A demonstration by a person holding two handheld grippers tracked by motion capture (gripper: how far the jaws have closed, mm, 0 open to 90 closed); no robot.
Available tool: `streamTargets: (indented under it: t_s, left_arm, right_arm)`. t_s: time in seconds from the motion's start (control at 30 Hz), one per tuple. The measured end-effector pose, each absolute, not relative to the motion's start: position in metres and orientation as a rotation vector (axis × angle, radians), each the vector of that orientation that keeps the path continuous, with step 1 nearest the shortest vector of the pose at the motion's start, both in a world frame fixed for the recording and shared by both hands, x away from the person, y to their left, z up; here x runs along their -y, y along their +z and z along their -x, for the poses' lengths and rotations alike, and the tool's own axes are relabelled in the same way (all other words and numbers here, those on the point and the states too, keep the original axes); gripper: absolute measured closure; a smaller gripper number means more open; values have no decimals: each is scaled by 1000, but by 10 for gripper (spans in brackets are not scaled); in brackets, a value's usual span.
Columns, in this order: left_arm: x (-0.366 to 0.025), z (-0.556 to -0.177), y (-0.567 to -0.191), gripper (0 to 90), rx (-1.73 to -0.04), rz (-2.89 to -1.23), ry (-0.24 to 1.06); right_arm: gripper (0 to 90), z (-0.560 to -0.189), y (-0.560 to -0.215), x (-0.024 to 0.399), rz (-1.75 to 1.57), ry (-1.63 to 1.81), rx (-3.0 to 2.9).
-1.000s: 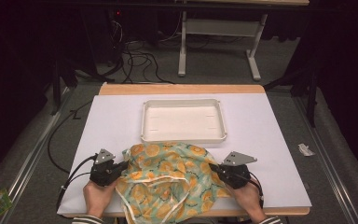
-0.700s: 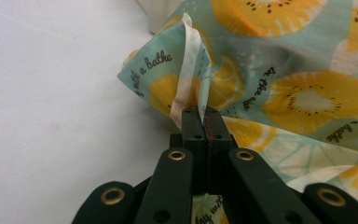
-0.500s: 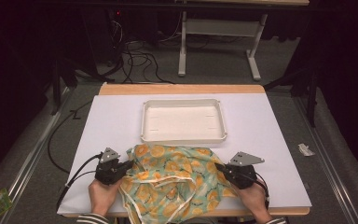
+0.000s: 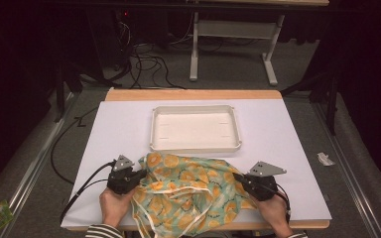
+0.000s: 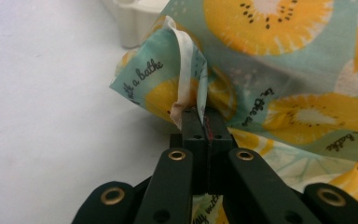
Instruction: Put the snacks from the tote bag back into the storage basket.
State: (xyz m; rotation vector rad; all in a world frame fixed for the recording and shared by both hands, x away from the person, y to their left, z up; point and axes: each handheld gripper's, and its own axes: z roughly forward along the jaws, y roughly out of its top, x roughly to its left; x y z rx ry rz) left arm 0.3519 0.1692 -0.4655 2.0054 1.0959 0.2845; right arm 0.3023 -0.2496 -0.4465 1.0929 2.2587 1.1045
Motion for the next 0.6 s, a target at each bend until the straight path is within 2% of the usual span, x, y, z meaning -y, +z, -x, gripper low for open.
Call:
streamTargets:
  t_s: [0.33, 0.6]
  left_arm:
    - [-162, -353, -470, 900, -1093, -1988, 252]
    - [-148, -351, -463, 900, -1047, -2021, 289]
  right_arm:
    - [900, -301, -446, 260, -1116, 1093, -2238]
    - [900, -300, -447, 267, -1140, 1083, -2226]
